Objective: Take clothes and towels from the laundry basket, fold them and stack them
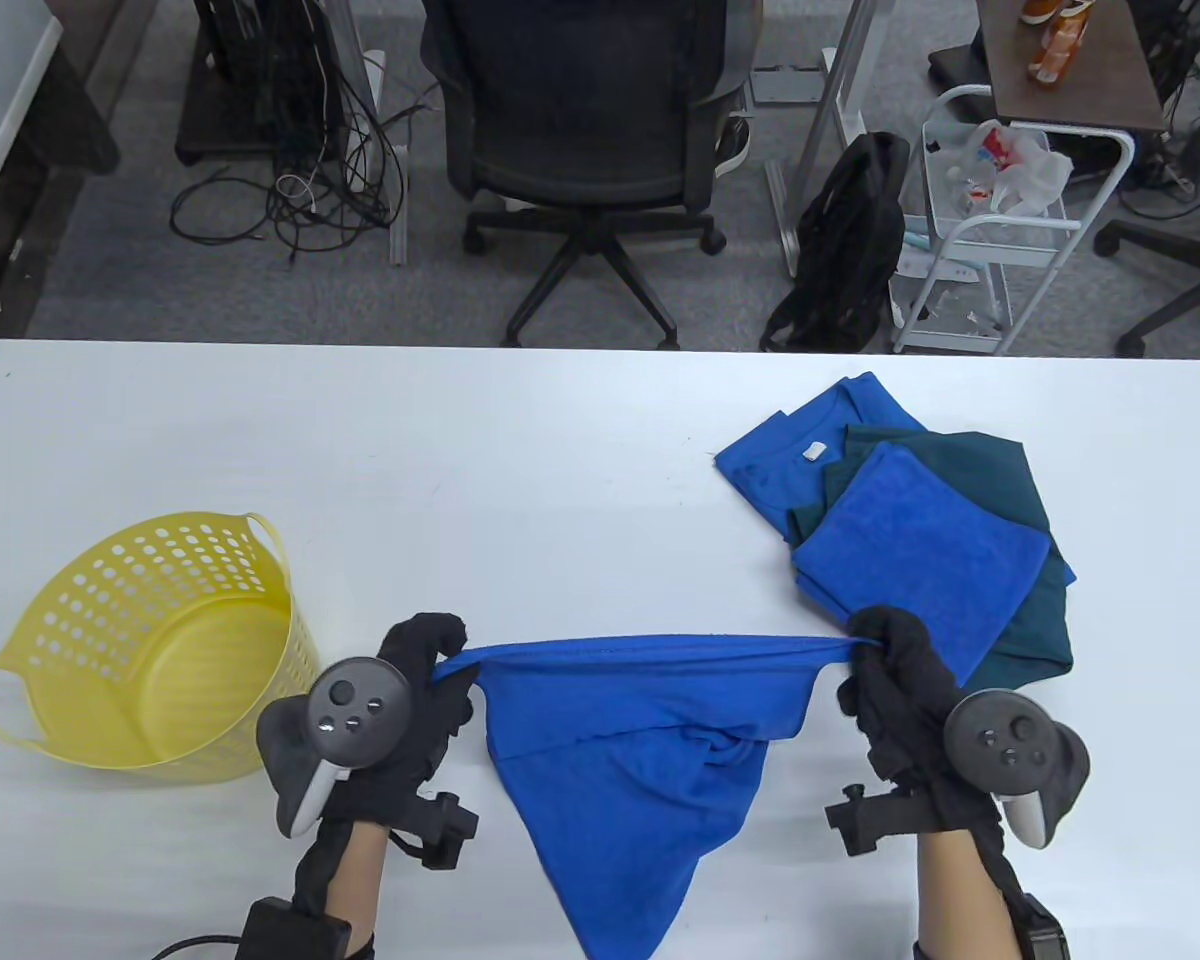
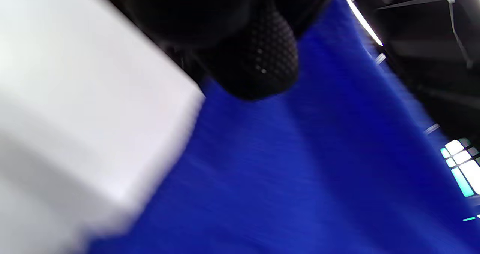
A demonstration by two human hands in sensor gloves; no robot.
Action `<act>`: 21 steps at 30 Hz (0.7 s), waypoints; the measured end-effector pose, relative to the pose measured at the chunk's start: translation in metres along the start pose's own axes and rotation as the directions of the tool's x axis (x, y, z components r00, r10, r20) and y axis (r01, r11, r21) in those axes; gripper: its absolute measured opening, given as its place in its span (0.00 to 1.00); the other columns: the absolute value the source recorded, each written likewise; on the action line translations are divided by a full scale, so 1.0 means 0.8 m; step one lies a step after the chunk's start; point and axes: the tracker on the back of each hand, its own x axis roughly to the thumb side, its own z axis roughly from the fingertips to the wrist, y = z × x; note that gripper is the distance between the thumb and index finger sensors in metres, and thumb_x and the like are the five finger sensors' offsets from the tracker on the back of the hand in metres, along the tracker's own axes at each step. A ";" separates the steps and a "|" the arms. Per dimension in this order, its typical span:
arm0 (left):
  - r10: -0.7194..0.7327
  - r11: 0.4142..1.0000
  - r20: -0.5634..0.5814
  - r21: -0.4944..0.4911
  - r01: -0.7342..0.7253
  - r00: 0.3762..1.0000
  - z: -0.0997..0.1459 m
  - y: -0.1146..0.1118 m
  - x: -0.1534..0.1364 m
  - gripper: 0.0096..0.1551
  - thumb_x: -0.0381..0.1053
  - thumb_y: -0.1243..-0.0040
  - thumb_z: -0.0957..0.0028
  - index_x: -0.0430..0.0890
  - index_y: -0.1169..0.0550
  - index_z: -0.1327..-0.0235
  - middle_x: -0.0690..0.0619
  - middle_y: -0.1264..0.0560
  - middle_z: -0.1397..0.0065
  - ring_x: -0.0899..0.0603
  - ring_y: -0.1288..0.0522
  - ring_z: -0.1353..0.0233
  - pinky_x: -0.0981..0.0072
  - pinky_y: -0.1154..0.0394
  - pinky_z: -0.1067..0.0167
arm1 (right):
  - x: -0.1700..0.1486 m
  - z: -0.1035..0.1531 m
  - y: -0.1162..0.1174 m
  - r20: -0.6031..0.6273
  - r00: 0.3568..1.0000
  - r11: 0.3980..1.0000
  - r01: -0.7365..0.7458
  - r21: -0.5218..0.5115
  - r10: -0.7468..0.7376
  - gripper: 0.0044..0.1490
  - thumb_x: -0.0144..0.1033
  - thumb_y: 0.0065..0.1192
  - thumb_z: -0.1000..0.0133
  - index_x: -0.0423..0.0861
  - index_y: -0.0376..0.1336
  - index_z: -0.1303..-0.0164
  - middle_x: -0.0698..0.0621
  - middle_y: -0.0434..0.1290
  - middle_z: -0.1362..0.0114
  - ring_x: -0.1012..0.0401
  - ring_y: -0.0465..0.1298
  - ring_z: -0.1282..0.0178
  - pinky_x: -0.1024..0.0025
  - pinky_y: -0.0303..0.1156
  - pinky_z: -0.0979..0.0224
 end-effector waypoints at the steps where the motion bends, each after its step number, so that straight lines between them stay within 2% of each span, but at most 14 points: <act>1: 0.108 0.991 -0.035 -0.078 -0.110 0.994 -0.007 0.001 0.001 0.23 0.44 0.41 0.32 0.37 0.32 0.29 0.27 0.29 0.22 0.54 0.10 0.59 0.77 0.13 0.65 | -0.004 -0.008 0.001 -0.071 0.987 0.984 0.152 0.096 -0.146 0.25 0.22 0.48 0.31 0.30 0.55 0.25 0.28 0.75 0.33 0.60 0.85 0.61 0.75 0.87 0.62; 2: 0.151 0.977 -0.092 -0.136 -0.163 0.984 -0.024 -0.001 0.002 0.22 0.42 0.42 0.31 0.36 0.33 0.29 0.26 0.29 0.23 0.52 0.10 0.57 0.77 0.12 0.64 | -0.013 -0.025 0.007 -0.185 0.955 0.938 0.271 0.217 -0.233 0.25 0.21 0.48 0.31 0.28 0.54 0.25 0.28 0.75 0.36 0.58 0.85 0.59 0.74 0.87 0.60; 3: 0.106 0.981 -0.159 -0.142 -0.129 0.982 -0.041 -0.004 0.004 0.20 0.40 0.43 0.30 0.35 0.32 0.31 0.26 0.27 0.26 0.50 0.09 0.55 0.76 0.11 0.62 | -0.018 -0.041 0.013 -0.257 0.946 0.927 0.267 0.263 -0.200 0.25 0.20 0.48 0.30 0.27 0.54 0.25 0.27 0.76 0.38 0.55 0.86 0.55 0.70 0.88 0.57; 5: -0.098 0.967 -0.311 -0.256 0.016 0.945 -0.110 -0.017 0.008 0.19 0.41 0.44 0.30 0.35 0.33 0.32 0.28 0.25 0.28 0.43 0.11 0.42 0.68 0.10 0.50 | -0.029 -0.097 0.031 -0.450 0.893 0.946 0.124 0.298 0.025 0.25 0.19 0.47 0.31 0.26 0.54 0.26 0.25 0.74 0.35 0.49 0.85 0.47 0.62 0.88 0.49; 6: -0.175 0.971 -0.387 -0.223 0.092 0.905 -0.149 -0.017 0.016 0.19 0.41 0.46 0.31 0.36 0.35 0.32 0.29 0.28 0.26 0.40 0.15 0.35 0.64 0.12 0.43 | -0.022 -0.132 0.035 -0.520 0.851 0.957 0.090 0.277 0.071 0.25 0.19 0.45 0.32 0.28 0.52 0.26 0.22 0.68 0.28 0.44 0.81 0.38 0.55 0.84 0.41; 7: -0.182 0.983 -0.370 -0.067 0.169 0.911 -0.169 -0.009 0.028 0.20 0.43 0.48 0.32 0.39 0.37 0.33 0.31 0.32 0.22 0.39 0.19 0.29 0.63 0.15 0.38 | 0.001 -0.153 0.030 -0.454 0.889 0.980 0.039 0.195 0.055 0.25 0.20 0.43 0.32 0.30 0.50 0.26 0.20 0.56 0.21 0.39 0.70 0.27 0.46 0.73 0.30; 8: -0.144 0.943 -0.266 0.254 0.213 0.953 -0.184 0.008 0.054 0.19 0.43 0.47 0.34 0.41 0.36 0.34 0.33 0.34 0.20 0.39 0.22 0.27 0.61 0.17 0.36 | 0.040 -0.171 0.020 -0.236 0.968 0.995 -0.094 -0.027 0.085 0.25 0.21 0.42 0.32 0.32 0.49 0.26 0.22 0.50 0.18 0.40 0.64 0.22 0.43 0.66 0.26; 9: -0.131 0.876 -0.046 0.463 0.137 0.990 -0.194 0.034 0.093 0.19 0.44 0.47 0.36 0.43 0.35 0.35 0.36 0.34 0.20 0.41 0.22 0.26 0.60 0.18 0.35 | 0.085 -0.178 0.009 -0.034 0.992 0.937 -0.125 -0.327 0.121 0.24 0.22 0.43 0.33 0.33 0.51 0.26 0.23 0.52 0.18 0.42 0.66 0.22 0.44 0.67 0.27; 10: -0.145 0.859 0.091 0.505 0.080 0.985 -0.195 0.053 0.121 0.19 0.45 0.47 0.35 0.46 0.36 0.35 0.38 0.37 0.18 0.41 0.26 0.23 0.59 0.21 0.32 | 0.118 -0.182 -0.001 0.104 0.988 0.874 -0.051 -0.483 0.116 0.24 0.21 0.46 0.35 0.33 0.53 0.28 0.25 0.55 0.18 0.42 0.69 0.24 0.44 0.67 0.28; 11: -0.177 0.808 0.256 0.589 -0.008 0.950 -0.182 0.084 0.160 0.19 0.45 0.48 0.35 0.47 0.38 0.35 0.41 0.40 0.16 0.42 0.29 0.20 0.58 0.24 0.29 | 0.165 -0.182 -0.021 0.304 0.945 0.841 0.064 -0.537 0.123 0.24 0.22 0.45 0.36 0.36 0.52 0.28 0.28 0.54 0.17 0.44 0.67 0.23 0.44 0.64 0.26; 13: -0.277 0.727 0.416 0.680 -0.094 0.866 -0.154 0.131 0.213 0.19 0.46 0.49 0.34 0.50 0.39 0.35 0.44 0.42 0.15 0.43 0.31 0.18 0.58 0.27 0.26 | 0.225 -0.168 -0.050 0.504 0.851 0.821 0.176 -0.542 0.150 0.24 0.24 0.45 0.36 0.40 0.51 0.28 0.32 0.53 0.16 0.48 0.66 0.21 0.46 0.60 0.23; 15: -0.409 0.653 0.484 0.747 -0.123 0.774 -0.114 0.163 0.248 0.19 0.47 0.49 0.34 0.51 0.40 0.34 0.46 0.43 0.15 0.45 0.32 0.17 0.59 0.28 0.24 | 0.270 -0.142 -0.073 0.635 0.740 0.816 0.215 -0.537 0.222 0.24 0.27 0.44 0.36 0.46 0.50 0.28 0.39 0.51 0.14 0.52 0.65 0.18 0.48 0.56 0.19; 18: -0.489 0.617 0.530 0.772 -0.155 0.693 -0.063 0.168 0.256 0.19 0.47 0.48 0.34 0.51 0.39 0.34 0.46 0.43 0.15 0.45 0.31 0.18 0.58 0.28 0.24 | 0.291 -0.107 -0.083 0.757 0.623 0.856 0.268 -0.443 0.197 0.24 0.27 0.45 0.36 0.49 0.52 0.28 0.42 0.51 0.13 0.54 0.64 0.17 0.48 0.54 0.18; 21: -0.489 0.643 0.470 0.763 -0.060 0.734 -0.038 0.142 0.225 0.20 0.46 0.45 0.35 0.49 0.36 0.34 0.43 0.39 0.15 0.42 0.28 0.19 0.55 0.26 0.26 | 0.262 -0.089 -0.074 0.729 0.651 0.885 0.187 -0.426 0.213 0.24 0.27 0.48 0.35 0.49 0.55 0.28 0.42 0.53 0.13 0.53 0.66 0.18 0.46 0.55 0.19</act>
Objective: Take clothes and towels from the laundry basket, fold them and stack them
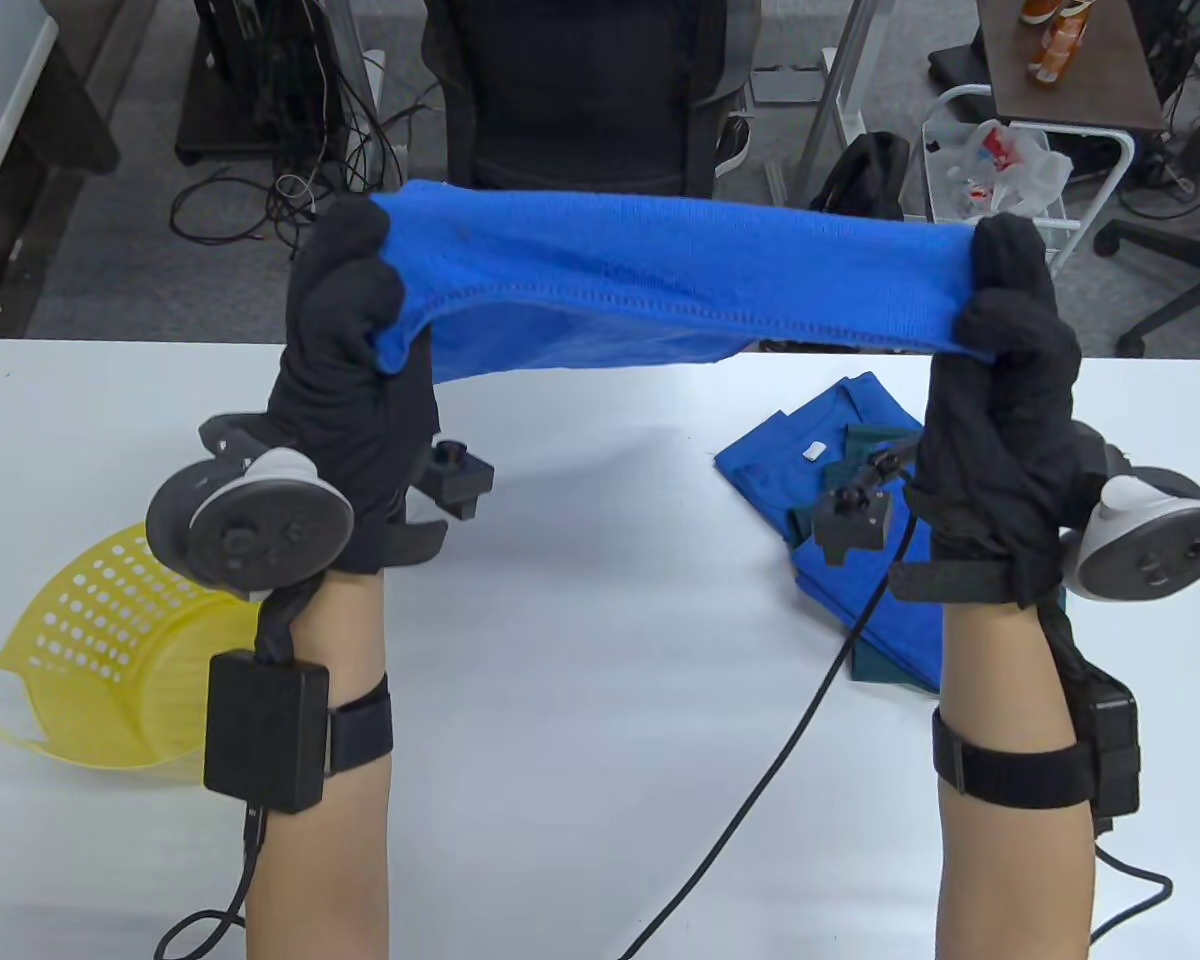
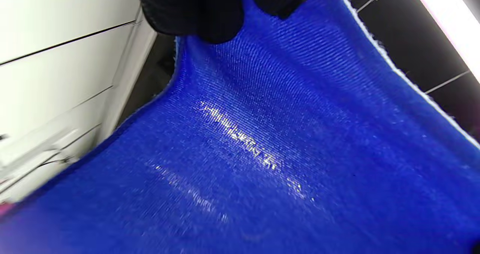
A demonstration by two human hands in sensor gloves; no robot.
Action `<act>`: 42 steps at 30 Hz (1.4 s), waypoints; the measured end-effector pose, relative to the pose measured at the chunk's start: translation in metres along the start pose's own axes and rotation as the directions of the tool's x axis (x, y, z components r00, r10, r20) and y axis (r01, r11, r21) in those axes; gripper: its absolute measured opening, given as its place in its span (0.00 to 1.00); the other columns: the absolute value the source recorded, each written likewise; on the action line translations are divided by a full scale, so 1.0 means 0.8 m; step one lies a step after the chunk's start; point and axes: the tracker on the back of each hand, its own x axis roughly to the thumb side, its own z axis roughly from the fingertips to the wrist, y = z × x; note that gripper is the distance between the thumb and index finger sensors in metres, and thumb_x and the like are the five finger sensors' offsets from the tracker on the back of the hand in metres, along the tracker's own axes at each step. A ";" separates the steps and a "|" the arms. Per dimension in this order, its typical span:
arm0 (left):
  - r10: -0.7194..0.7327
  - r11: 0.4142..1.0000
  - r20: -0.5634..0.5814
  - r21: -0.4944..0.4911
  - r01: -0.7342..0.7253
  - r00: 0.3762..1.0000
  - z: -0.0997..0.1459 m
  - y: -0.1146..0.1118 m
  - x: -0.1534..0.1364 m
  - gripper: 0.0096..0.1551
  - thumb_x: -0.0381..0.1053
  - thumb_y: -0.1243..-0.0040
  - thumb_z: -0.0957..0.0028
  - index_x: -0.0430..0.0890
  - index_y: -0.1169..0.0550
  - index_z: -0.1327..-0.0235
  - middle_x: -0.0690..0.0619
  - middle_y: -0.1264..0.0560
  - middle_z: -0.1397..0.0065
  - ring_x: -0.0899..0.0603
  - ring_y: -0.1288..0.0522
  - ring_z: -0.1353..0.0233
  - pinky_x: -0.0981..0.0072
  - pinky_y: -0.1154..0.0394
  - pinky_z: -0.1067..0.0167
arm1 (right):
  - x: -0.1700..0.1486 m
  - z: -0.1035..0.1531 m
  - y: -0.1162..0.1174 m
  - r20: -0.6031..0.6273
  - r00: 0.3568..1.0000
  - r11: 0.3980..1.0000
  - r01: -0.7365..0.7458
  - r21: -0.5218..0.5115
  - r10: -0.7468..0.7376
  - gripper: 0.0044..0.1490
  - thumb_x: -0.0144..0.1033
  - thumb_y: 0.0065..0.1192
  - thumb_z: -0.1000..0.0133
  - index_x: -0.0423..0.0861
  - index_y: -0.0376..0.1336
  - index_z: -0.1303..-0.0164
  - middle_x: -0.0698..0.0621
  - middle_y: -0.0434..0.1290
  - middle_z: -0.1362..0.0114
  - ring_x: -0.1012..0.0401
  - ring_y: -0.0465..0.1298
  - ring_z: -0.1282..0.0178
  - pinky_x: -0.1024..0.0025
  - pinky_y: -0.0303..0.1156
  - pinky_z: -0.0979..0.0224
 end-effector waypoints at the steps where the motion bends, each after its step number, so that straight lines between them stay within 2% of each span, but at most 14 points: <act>1: -0.036 0.997 -0.055 -0.072 0.032 0.998 0.024 -0.006 -0.003 0.20 0.46 0.44 0.35 0.49 0.35 0.34 0.42 0.38 0.15 0.42 0.27 0.20 0.54 0.25 0.27 | -0.007 0.020 0.000 -0.023 0.999 0.998 -0.031 0.053 0.032 0.23 0.27 0.49 0.35 0.49 0.56 0.28 0.42 0.55 0.14 0.52 0.67 0.19 0.45 0.55 0.19; 4: -0.073 0.966 -0.115 -0.256 0.041 0.991 0.096 -0.029 -0.014 0.20 0.46 0.42 0.36 0.50 0.32 0.34 0.41 0.37 0.15 0.40 0.27 0.20 0.51 0.25 0.27 | -0.025 0.093 -0.001 -0.120 0.981 0.974 -0.126 0.186 0.149 0.23 0.29 0.52 0.34 0.49 0.58 0.27 0.42 0.63 0.17 0.46 0.72 0.23 0.32 0.62 0.24; 8: -0.163 0.843 -0.186 -0.536 0.039 0.969 0.207 -0.054 -0.039 0.20 0.46 0.40 0.36 0.48 0.31 0.34 0.39 0.35 0.16 0.39 0.25 0.21 0.51 0.24 0.29 | -0.053 0.211 -0.010 -0.218 0.922 0.875 -0.201 0.440 0.321 0.23 0.28 0.53 0.33 0.48 0.60 0.27 0.42 0.72 0.24 0.46 0.77 0.30 0.31 0.66 0.28; 12: -0.148 0.709 -0.264 -0.700 -0.084 0.953 0.276 -0.060 -0.053 0.20 0.45 0.40 0.37 0.48 0.30 0.34 0.39 0.34 0.16 0.39 0.25 0.22 0.50 0.24 0.29 | -0.075 0.289 -0.022 -0.319 0.876 0.813 -0.130 0.567 0.362 0.23 0.28 0.54 0.33 0.48 0.60 0.27 0.43 0.74 0.26 0.46 0.78 0.31 0.30 0.66 0.28; 20: -0.262 0.466 -0.202 -0.883 -0.060 0.943 0.335 -0.084 -0.069 0.20 0.46 0.39 0.38 0.48 0.29 0.35 0.40 0.30 0.18 0.39 0.21 0.25 0.50 0.22 0.31 | -0.099 0.324 -0.026 -0.382 0.819 0.730 -0.065 0.680 0.428 0.30 0.29 0.56 0.34 0.46 0.58 0.20 0.46 0.77 0.31 0.49 0.80 0.37 0.36 0.70 0.30; 23: -0.306 0.448 -0.197 -0.893 -0.042 0.932 0.338 -0.078 -0.077 0.19 0.46 0.39 0.38 0.49 0.28 0.35 0.42 0.27 0.21 0.41 0.18 0.27 0.51 0.20 0.32 | -0.100 0.326 -0.026 -0.381 0.763 0.659 -0.077 0.749 0.522 0.29 0.30 0.58 0.35 0.45 0.61 0.21 0.48 0.77 0.31 0.48 0.78 0.34 0.34 0.67 0.28; 25: -0.293 0.481 -0.227 -0.874 -0.061 0.929 0.336 -0.068 -0.079 0.19 0.46 0.39 0.38 0.49 0.28 0.36 0.42 0.26 0.22 0.42 0.17 0.29 0.51 0.20 0.33 | -0.099 0.324 -0.030 -0.339 0.766 0.648 -0.130 0.751 0.546 0.23 0.32 0.59 0.35 0.47 0.66 0.29 0.49 0.79 0.34 0.48 0.77 0.34 0.33 0.66 0.28; 27: -0.261 0.525 -0.277 -0.845 -0.105 0.925 0.326 -0.053 -0.075 0.18 0.46 0.38 0.39 0.48 0.27 0.37 0.42 0.23 0.26 0.44 0.15 0.34 0.53 0.17 0.36 | -0.096 0.319 -0.034 -0.394 0.790 0.649 -0.005 0.761 0.469 0.23 0.33 0.58 0.35 0.46 0.66 0.29 0.48 0.79 0.37 0.49 0.77 0.37 0.37 0.69 0.29; 30: -0.272 0.468 -0.279 -0.874 -0.127 0.921 0.322 -0.048 -0.073 0.18 0.46 0.38 0.38 0.48 0.27 0.37 0.41 0.22 0.29 0.47 0.13 0.39 0.53 0.16 0.40 | -0.097 0.322 -0.034 -0.499 0.778 0.616 0.188 0.765 0.381 0.23 0.32 0.58 0.34 0.44 0.66 0.28 0.46 0.79 0.39 0.50 0.79 0.44 0.43 0.73 0.34; 35: -0.352 0.371 -0.239 -0.923 -0.100 0.905 0.332 -0.062 -0.079 0.18 0.45 0.39 0.37 0.48 0.28 0.36 0.40 0.24 0.25 0.45 0.15 0.35 0.53 0.17 0.37 | -0.108 0.332 -0.021 -0.499 0.756 0.561 0.214 0.800 0.424 0.23 0.32 0.58 0.33 0.43 0.66 0.28 0.45 0.80 0.39 0.57 0.83 0.52 0.53 0.79 0.42; 37: -0.394 0.382 -0.280 -0.916 -0.121 0.875 0.324 -0.093 -0.081 0.18 0.44 0.38 0.35 0.46 0.27 0.34 0.37 0.27 0.21 0.40 0.17 0.30 0.52 0.18 0.34 | -0.130 0.330 0.002 -0.580 0.720 0.587 0.296 0.754 0.382 0.23 0.31 0.57 0.32 0.42 0.66 0.27 0.43 0.80 0.37 0.61 0.85 0.52 0.59 0.83 0.43; 39: -0.545 0.334 -0.213 -0.942 -0.023 0.811 0.270 -0.171 -0.099 0.18 0.44 0.39 0.36 0.45 0.28 0.35 0.37 0.32 0.17 0.36 0.22 0.24 0.49 0.21 0.31 | -0.180 0.282 0.037 -0.771 0.467 0.665 0.411 0.623 0.434 0.24 0.26 0.53 0.33 0.39 0.64 0.26 0.37 0.75 0.30 0.50 0.83 0.41 0.50 0.79 0.36; 40: -0.617 0.317 -0.159 -0.947 0.058 0.770 0.236 -0.188 -0.105 0.19 0.46 0.42 0.37 0.48 0.31 0.35 0.39 0.36 0.15 0.38 0.27 0.21 0.52 0.24 0.29 | -0.184 0.247 0.039 -0.762 0.475 0.725 0.313 0.613 0.439 0.24 0.26 0.50 0.33 0.40 0.62 0.26 0.37 0.70 0.25 0.46 0.79 0.35 0.46 0.74 0.32; 42: -0.514 0.672 -0.256 -0.714 0.198 0.818 0.150 -0.187 -0.096 0.19 0.46 0.44 0.38 0.49 0.33 0.36 0.42 0.40 0.15 0.40 0.30 0.20 0.54 0.26 0.28 | -0.153 0.169 0.029 -0.641 0.644 0.879 -0.111 0.463 0.418 0.24 0.29 0.43 0.32 0.46 0.56 0.24 0.41 0.61 0.18 0.51 0.72 0.25 0.47 0.64 0.23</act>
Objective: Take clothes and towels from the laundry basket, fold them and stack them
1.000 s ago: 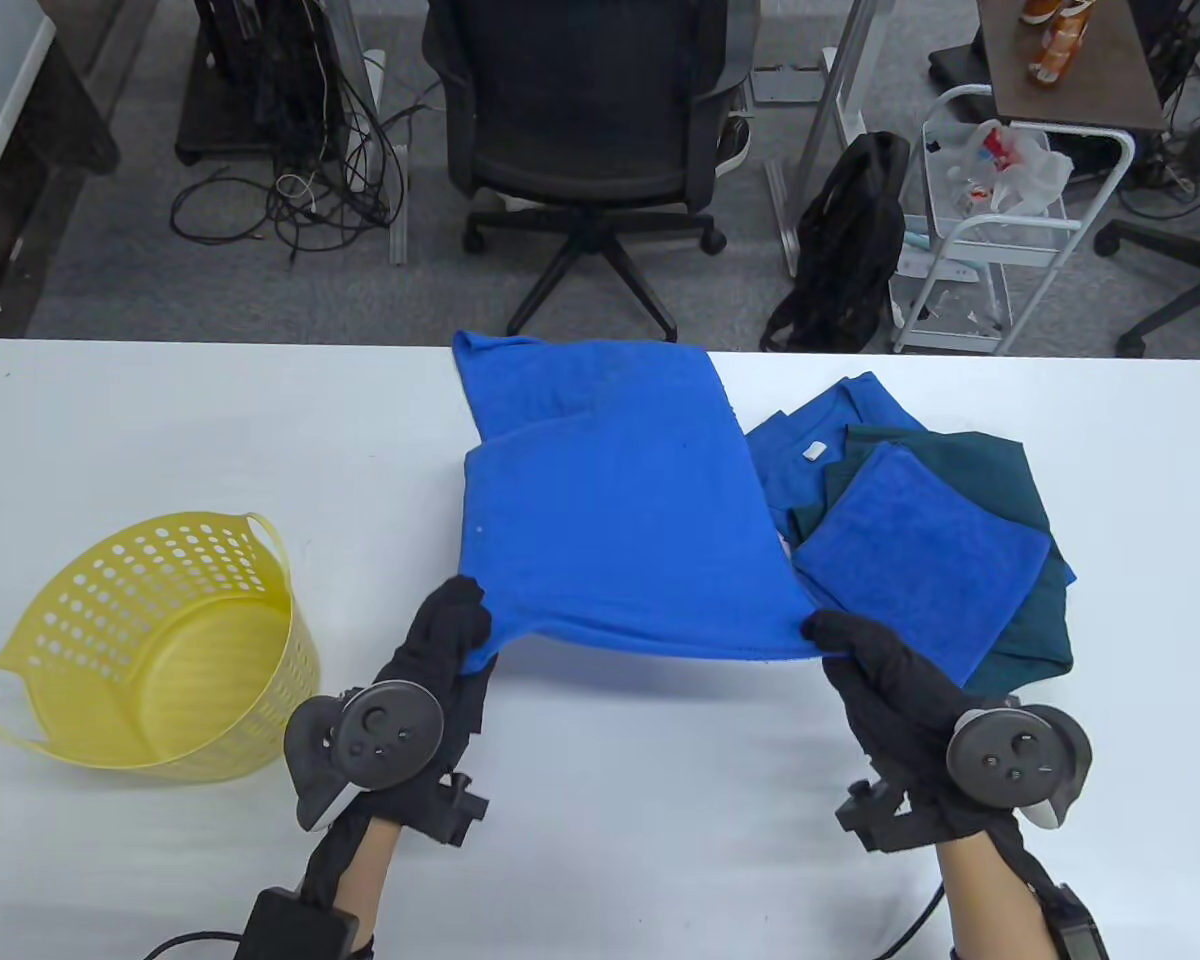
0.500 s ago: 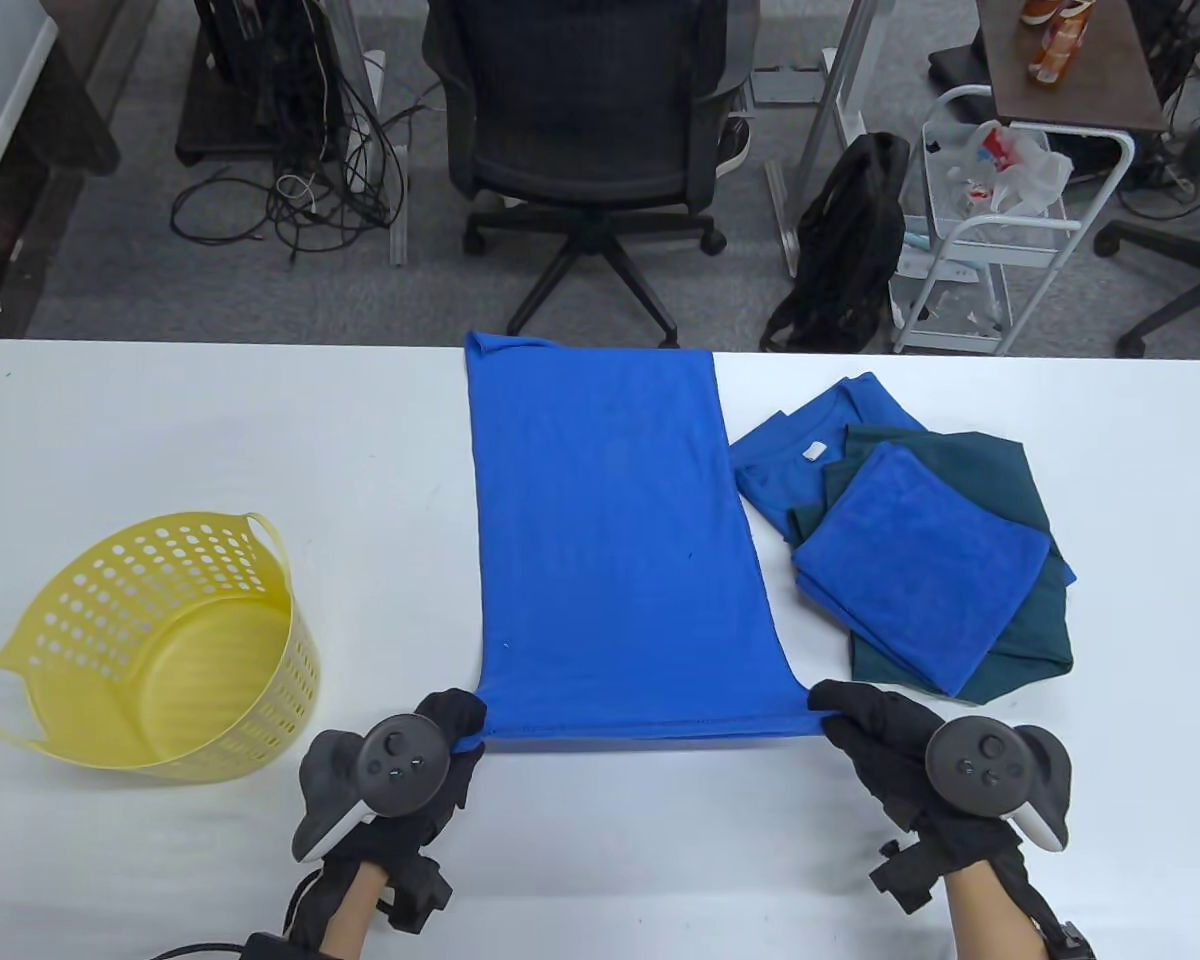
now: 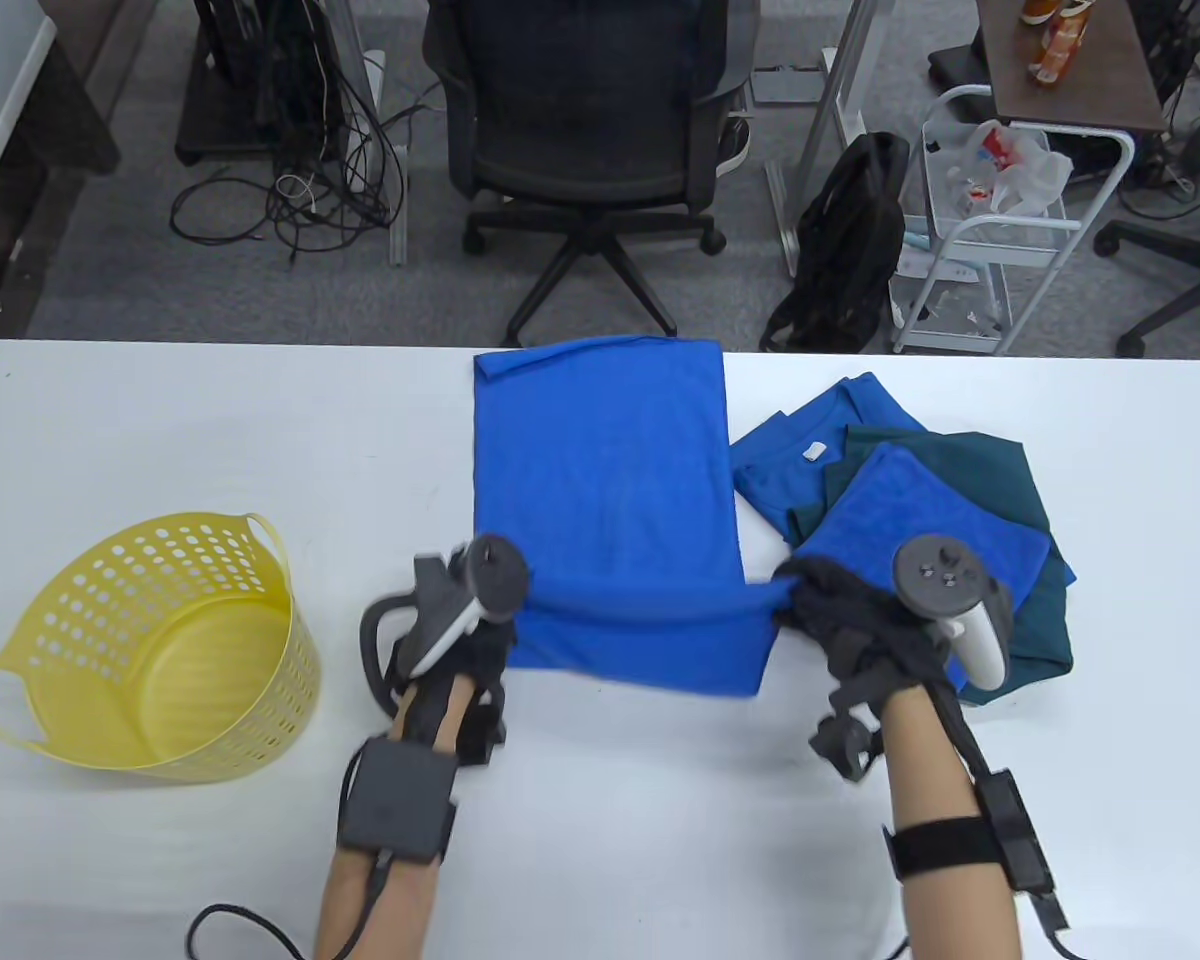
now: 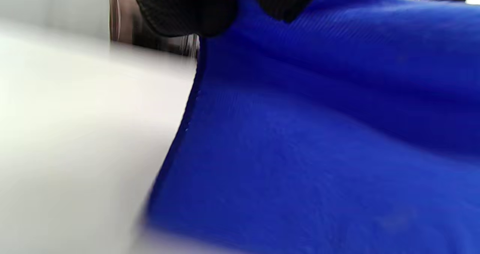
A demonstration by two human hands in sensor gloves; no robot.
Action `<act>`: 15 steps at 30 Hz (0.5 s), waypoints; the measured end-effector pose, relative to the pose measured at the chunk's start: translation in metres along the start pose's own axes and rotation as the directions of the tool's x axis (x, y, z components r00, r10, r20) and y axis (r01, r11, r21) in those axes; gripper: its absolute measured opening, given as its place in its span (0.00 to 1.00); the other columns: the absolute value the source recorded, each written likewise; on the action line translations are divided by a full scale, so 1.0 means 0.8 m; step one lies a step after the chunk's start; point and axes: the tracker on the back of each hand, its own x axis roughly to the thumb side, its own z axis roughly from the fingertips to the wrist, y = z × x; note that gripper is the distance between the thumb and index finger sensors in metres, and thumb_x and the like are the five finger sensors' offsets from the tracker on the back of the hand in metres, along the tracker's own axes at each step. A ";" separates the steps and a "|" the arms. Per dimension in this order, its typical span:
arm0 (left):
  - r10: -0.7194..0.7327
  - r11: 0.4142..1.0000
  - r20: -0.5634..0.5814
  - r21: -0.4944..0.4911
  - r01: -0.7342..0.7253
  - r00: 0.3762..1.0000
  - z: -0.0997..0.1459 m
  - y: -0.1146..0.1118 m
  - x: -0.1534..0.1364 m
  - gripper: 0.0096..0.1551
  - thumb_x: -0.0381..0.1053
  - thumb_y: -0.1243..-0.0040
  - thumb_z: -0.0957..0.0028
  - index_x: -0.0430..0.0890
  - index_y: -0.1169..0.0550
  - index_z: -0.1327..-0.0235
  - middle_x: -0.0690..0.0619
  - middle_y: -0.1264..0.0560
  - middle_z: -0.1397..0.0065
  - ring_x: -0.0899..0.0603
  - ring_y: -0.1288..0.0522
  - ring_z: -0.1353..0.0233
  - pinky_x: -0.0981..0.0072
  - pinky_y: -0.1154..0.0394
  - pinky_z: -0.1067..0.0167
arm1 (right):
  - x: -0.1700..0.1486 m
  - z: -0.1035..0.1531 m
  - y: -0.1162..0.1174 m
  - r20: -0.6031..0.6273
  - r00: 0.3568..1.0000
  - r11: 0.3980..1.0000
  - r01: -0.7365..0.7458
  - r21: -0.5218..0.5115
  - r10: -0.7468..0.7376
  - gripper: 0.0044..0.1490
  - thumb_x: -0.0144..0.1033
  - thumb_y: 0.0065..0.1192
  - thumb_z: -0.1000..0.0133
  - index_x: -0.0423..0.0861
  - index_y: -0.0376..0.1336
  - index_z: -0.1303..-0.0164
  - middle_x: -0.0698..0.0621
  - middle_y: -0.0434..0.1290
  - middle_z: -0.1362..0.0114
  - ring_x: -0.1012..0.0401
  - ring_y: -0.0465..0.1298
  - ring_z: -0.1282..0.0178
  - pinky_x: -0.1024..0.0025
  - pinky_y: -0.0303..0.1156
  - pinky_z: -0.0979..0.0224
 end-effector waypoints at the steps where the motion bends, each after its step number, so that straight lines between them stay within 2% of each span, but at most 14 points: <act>1: 0.226 0.948 0.117 0.202 -0.246 0.967 -0.014 0.041 0.017 0.19 0.46 0.43 0.38 0.49 0.33 0.37 0.43 0.40 0.15 0.39 0.31 0.20 0.53 0.27 0.28 | 0.036 0.008 -0.022 0.099 0.992 0.939 0.110 -0.325 -0.082 0.24 0.29 0.46 0.34 0.46 0.60 0.26 0.41 0.66 0.20 0.51 0.76 0.28 0.47 0.66 0.25; 2: 0.304 0.907 0.213 0.233 -0.350 0.928 -0.016 0.067 0.024 0.19 0.46 0.44 0.37 0.50 0.34 0.36 0.44 0.43 0.14 0.39 0.34 0.18 0.52 0.29 0.26 | 0.054 0.012 -0.037 0.216 0.965 0.894 0.228 -0.387 -0.152 0.24 0.27 0.49 0.36 0.43 0.63 0.29 0.39 0.68 0.23 0.48 0.77 0.31 0.44 0.66 0.27; 3: 0.356 0.834 0.344 0.301 -0.462 0.869 -0.010 0.102 0.028 0.19 0.46 0.44 0.37 0.51 0.35 0.36 0.45 0.43 0.13 0.39 0.35 0.18 0.52 0.30 0.25 | 0.072 0.027 -0.056 0.380 0.900 0.884 0.344 -0.318 -0.213 0.24 0.28 0.48 0.35 0.45 0.61 0.28 0.41 0.66 0.21 0.49 0.75 0.28 0.44 0.64 0.25; 4: 0.342 0.777 0.441 0.364 -0.513 0.830 0.003 0.128 0.029 0.19 0.46 0.44 0.37 0.51 0.35 0.36 0.46 0.44 0.13 0.39 0.36 0.17 0.51 0.31 0.24 | 0.082 0.044 -0.070 0.518 0.827 0.881 0.395 -0.262 -0.218 0.24 0.28 0.49 0.35 0.46 0.61 0.28 0.41 0.65 0.20 0.48 0.74 0.27 0.42 0.62 0.24; 5: 0.304 0.761 0.478 0.399 -0.511 0.824 0.016 0.141 0.027 0.19 0.47 0.44 0.37 0.52 0.35 0.36 0.46 0.44 0.13 0.40 0.36 0.17 0.51 0.32 0.24 | 0.085 0.059 -0.076 0.569 0.802 0.889 0.382 -0.251 -0.184 0.24 0.28 0.49 0.35 0.46 0.61 0.28 0.42 0.64 0.19 0.48 0.73 0.25 0.42 0.61 0.23; 7: 0.200 0.755 0.556 0.438 -0.489 0.807 0.054 0.152 0.020 0.19 0.47 0.43 0.37 0.52 0.35 0.36 0.47 0.44 0.13 0.40 0.36 0.17 0.51 0.32 0.24 | 0.078 0.093 -0.081 0.616 0.787 0.941 0.237 -0.242 -0.039 0.24 0.30 0.48 0.34 0.48 0.61 0.27 0.44 0.64 0.18 0.48 0.72 0.23 0.40 0.60 0.22; 9: 0.161 0.789 0.553 0.425 -0.443 0.818 0.088 0.138 0.007 0.19 0.48 0.42 0.37 0.53 0.33 0.36 0.47 0.41 0.13 0.40 0.33 0.17 0.51 0.31 0.25 | 0.056 0.115 -0.070 0.619 0.785 0.967 0.128 -0.219 0.036 0.24 0.31 0.49 0.33 0.51 0.61 0.26 0.46 0.66 0.18 0.45 0.70 0.21 0.34 0.62 0.24; 10: 0.199 0.835 0.524 0.351 -0.423 0.828 0.104 0.118 0.000 0.19 0.47 0.41 0.37 0.52 0.33 0.36 0.46 0.40 0.13 0.39 0.33 0.18 0.51 0.30 0.25 | 0.039 0.123 -0.060 0.588 0.807 0.975 0.087 -0.206 0.052 0.24 0.32 0.49 0.33 0.51 0.61 0.26 0.45 0.67 0.19 0.45 0.72 0.23 0.33 0.64 0.25; 12: 0.251 0.934 0.428 0.129 -0.333 0.868 0.129 0.063 -0.020 0.20 0.48 0.40 0.38 0.53 0.31 0.35 0.44 0.38 0.13 0.38 0.30 0.18 0.50 0.29 0.26 | -0.002 0.134 -0.036 0.499 0.863 0.985 0.011 -0.170 0.077 0.24 0.31 0.51 0.33 0.50 0.63 0.27 0.44 0.71 0.22 0.44 0.75 0.28 0.33 0.66 0.27; 15: 0.292 0.956 0.328 -0.074 -0.284 0.899 0.153 -0.006 -0.050 0.20 0.47 0.39 0.38 0.53 0.30 0.34 0.42 0.34 0.15 0.37 0.26 0.21 0.47 0.26 0.28 | -0.049 0.143 -0.012 0.412 0.894 0.983 -0.143 -0.110 0.177 0.24 0.30 0.52 0.34 0.49 0.63 0.26 0.45 0.75 0.27 0.47 0.78 0.33 0.35 0.68 0.29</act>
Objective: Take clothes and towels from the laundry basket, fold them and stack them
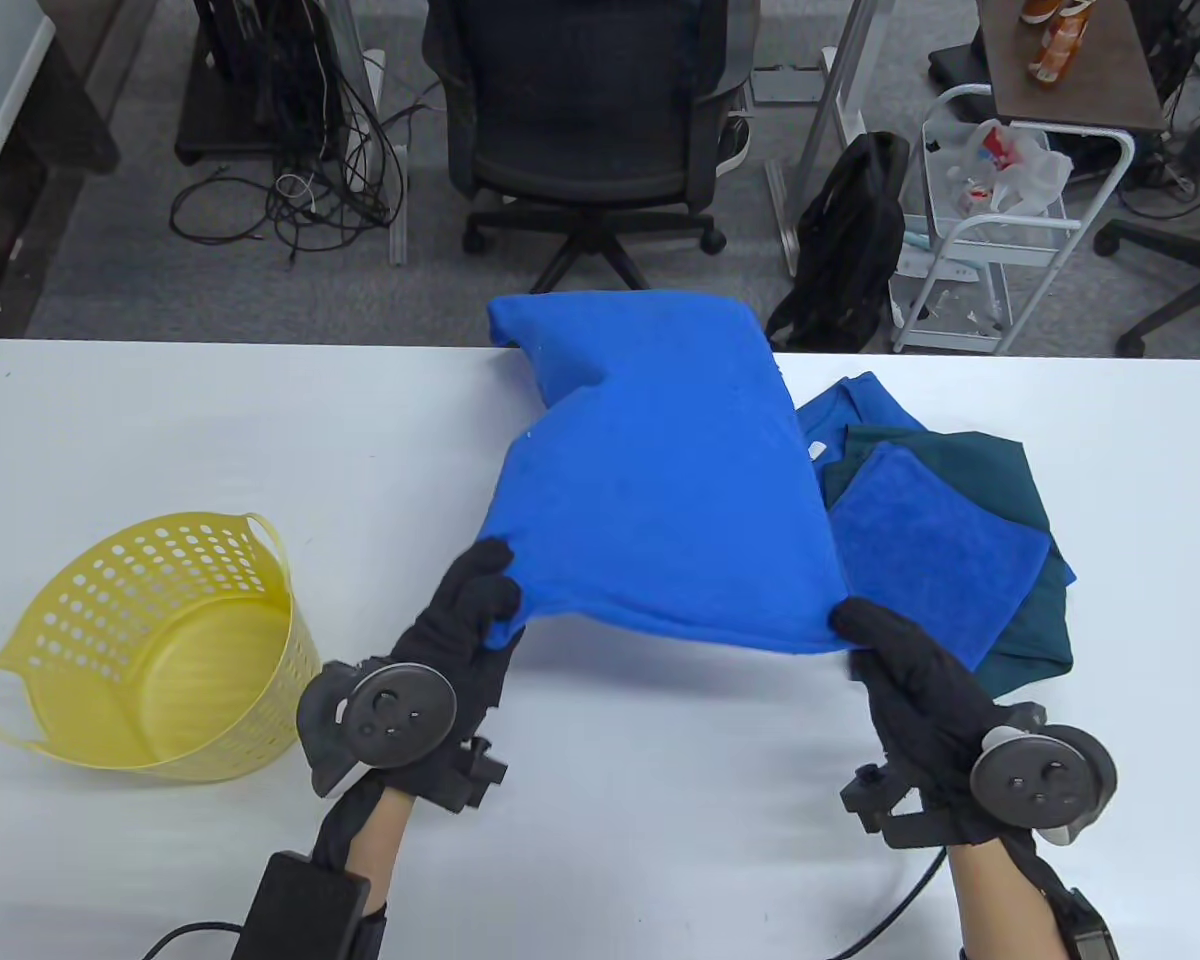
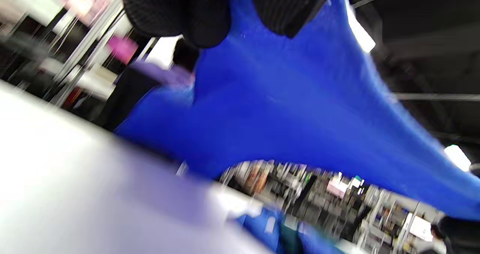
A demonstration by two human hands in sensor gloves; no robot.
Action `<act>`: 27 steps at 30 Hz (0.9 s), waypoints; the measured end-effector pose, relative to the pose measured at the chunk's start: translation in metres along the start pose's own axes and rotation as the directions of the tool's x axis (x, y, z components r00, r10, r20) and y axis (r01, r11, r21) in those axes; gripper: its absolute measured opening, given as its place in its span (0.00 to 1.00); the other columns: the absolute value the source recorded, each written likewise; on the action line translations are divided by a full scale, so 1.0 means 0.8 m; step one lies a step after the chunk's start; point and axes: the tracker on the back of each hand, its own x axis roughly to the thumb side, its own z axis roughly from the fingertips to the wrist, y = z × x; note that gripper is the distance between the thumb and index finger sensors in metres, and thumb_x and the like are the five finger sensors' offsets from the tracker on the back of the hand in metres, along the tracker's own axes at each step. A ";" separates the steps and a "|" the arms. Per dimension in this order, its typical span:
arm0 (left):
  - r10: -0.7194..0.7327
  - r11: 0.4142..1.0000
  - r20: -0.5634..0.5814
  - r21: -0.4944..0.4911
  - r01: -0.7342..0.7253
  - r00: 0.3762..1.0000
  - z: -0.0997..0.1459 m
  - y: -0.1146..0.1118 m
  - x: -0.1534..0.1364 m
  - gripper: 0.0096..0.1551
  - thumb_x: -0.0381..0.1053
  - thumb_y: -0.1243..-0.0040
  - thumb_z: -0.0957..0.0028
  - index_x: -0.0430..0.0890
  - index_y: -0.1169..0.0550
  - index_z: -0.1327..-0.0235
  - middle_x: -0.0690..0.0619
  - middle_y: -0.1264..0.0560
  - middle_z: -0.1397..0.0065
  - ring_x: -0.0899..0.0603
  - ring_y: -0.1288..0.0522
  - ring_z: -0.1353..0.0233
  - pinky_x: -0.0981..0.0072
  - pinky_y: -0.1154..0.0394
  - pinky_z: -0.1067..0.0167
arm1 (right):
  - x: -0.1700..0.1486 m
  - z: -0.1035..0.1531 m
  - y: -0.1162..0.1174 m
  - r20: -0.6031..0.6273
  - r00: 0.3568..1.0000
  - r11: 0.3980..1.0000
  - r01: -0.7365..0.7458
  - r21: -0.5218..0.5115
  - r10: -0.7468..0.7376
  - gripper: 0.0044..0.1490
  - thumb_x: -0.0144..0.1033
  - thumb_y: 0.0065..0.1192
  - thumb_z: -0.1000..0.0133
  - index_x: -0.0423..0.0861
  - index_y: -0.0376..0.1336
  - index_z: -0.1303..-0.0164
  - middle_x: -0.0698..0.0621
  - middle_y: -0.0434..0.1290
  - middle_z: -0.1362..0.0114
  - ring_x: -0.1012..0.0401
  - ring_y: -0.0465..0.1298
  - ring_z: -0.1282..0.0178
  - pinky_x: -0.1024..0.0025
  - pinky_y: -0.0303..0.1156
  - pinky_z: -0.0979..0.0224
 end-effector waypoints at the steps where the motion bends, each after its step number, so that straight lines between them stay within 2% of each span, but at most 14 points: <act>1: -0.010 0.998 -0.033 -0.057 0.008 0.999 0.013 -0.016 -0.014 0.21 0.47 0.39 0.38 0.53 0.31 0.34 0.43 0.34 0.15 0.37 0.26 0.21 0.48 0.26 0.28 | -0.011 0.011 0.007 -0.027 0.999 0.999 -0.043 0.028 0.044 0.25 0.31 0.53 0.34 0.50 0.63 0.25 0.46 0.75 0.27 0.47 0.78 0.33 0.35 0.68 0.29; 2: -0.008 0.999 -0.048 -0.054 0.005 0.999 0.019 -0.024 -0.021 0.21 0.47 0.39 0.38 0.53 0.31 0.33 0.43 0.33 0.15 0.38 0.25 0.21 0.48 0.26 0.28 | -0.018 0.016 0.012 -0.036 0.997 0.997 -0.060 0.040 0.062 0.25 0.30 0.54 0.34 0.50 0.62 0.25 0.47 0.76 0.28 0.48 0.79 0.34 0.35 0.69 0.29; 5: 0.036 0.997 -0.079 -0.063 -0.041 0.996 0.038 -0.042 -0.042 0.22 0.47 0.39 0.38 0.53 0.31 0.32 0.45 0.31 0.17 0.39 0.24 0.22 0.49 0.25 0.29 | -0.031 0.026 0.015 -0.091 0.989 0.980 -0.098 0.173 0.115 0.30 0.30 0.55 0.35 0.46 0.58 0.20 0.48 0.76 0.29 0.48 0.78 0.33 0.35 0.69 0.29; 8: -0.030 0.992 -0.070 -0.128 0.021 0.997 0.046 -0.044 -0.046 0.23 0.48 0.39 0.38 0.54 0.31 0.32 0.45 0.29 0.19 0.40 0.22 0.24 0.49 0.23 0.30 | -0.033 0.028 0.016 -0.105 0.985 0.973 -0.116 0.199 0.138 0.25 0.32 0.57 0.36 0.46 0.65 0.26 0.48 0.78 0.33 0.49 0.79 0.34 0.34 0.68 0.29; 12: -0.116 0.987 -0.057 -0.117 0.109 0.992 0.052 -0.037 -0.049 0.23 0.49 0.38 0.40 0.55 0.30 0.32 0.47 0.25 0.22 0.43 0.18 0.28 0.50 0.21 0.31 | -0.032 0.028 0.016 -0.106 0.985 0.966 -0.107 0.234 0.135 0.23 0.33 0.56 0.36 0.48 0.66 0.29 0.48 0.77 0.31 0.47 0.75 0.30 0.30 0.64 0.27; 14: -0.069 0.994 -0.069 -0.086 0.063 0.995 0.054 -0.031 -0.052 0.23 0.49 0.38 0.40 0.55 0.30 0.32 0.48 0.24 0.23 0.44 0.18 0.29 0.51 0.21 0.32 | -0.033 0.029 0.014 -0.110 0.991 0.976 -0.050 0.213 0.075 0.24 0.34 0.56 0.35 0.45 0.65 0.29 0.44 0.73 0.26 0.43 0.71 0.25 0.29 0.63 0.27; 18: -0.020 0.999 -0.082 -0.034 0.018 0.996 0.057 -0.018 -0.052 0.25 0.50 0.39 0.39 0.55 0.31 0.29 0.49 0.24 0.24 0.44 0.18 0.29 0.51 0.21 0.32 | -0.034 0.028 0.012 -0.108 0.993 0.975 0.069 0.209 -0.047 0.24 0.34 0.57 0.35 0.41 0.65 0.30 0.35 0.62 0.17 0.36 0.64 0.21 0.32 0.64 0.26; 20: -0.051 0.999 -0.077 -0.013 0.050 0.996 0.060 -0.007 -0.047 0.26 0.50 0.39 0.39 0.53 0.31 0.28 0.51 0.22 0.28 0.44 0.17 0.31 0.50 0.21 0.32 | -0.032 0.029 0.012 -0.096 0.990 0.975 0.123 0.184 -0.107 0.24 0.34 0.58 0.36 0.40 0.65 0.31 0.33 0.60 0.16 0.35 0.62 0.20 0.31 0.63 0.26; 22: -0.125 0.992 -0.068 0.019 0.127 0.990 0.066 0.015 -0.032 0.26 0.51 0.38 0.39 0.51 0.28 0.28 0.53 0.18 0.34 0.46 0.14 0.37 0.49 0.19 0.35 | -0.028 0.028 0.010 -0.072 0.986 0.976 0.158 0.150 -0.148 0.24 0.34 0.59 0.36 0.40 0.66 0.32 0.33 0.59 0.15 0.35 0.62 0.20 0.30 0.62 0.26; 25: -0.204 0.978 -0.047 -0.052 0.202 0.978 0.078 0.046 -0.013 0.26 0.54 0.37 0.40 0.53 0.26 0.28 0.54 0.17 0.36 0.48 0.13 0.40 0.51 0.17 0.37 | -0.024 0.028 0.006 -0.055 0.986 0.976 0.165 0.145 -0.158 0.24 0.36 0.62 0.37 0.41 0.67 0.33 0.34 0.60 0.16 0.35 0.63 0.20 0.30 0.62 0.26; 27: -0.150 0.988 -0.051 -0.056 0.147 0.987 0.081 0.046 -0.017 0.26 0.55 0.34 0.42 0.55 0.24 0.30 0.55 0.16 0.34 0.46 0.14 0.38 0.49 0.18 0.37 | -0.025 0.028 0.005 -0.058 0.984 0.974 0.175 0.143 -0.168 0.24 0.38 0.63 0.38 0.41 0.67 0.34 0.35 0.61 0.16 0.36 0.64 0.20 0.30 0.63 0.26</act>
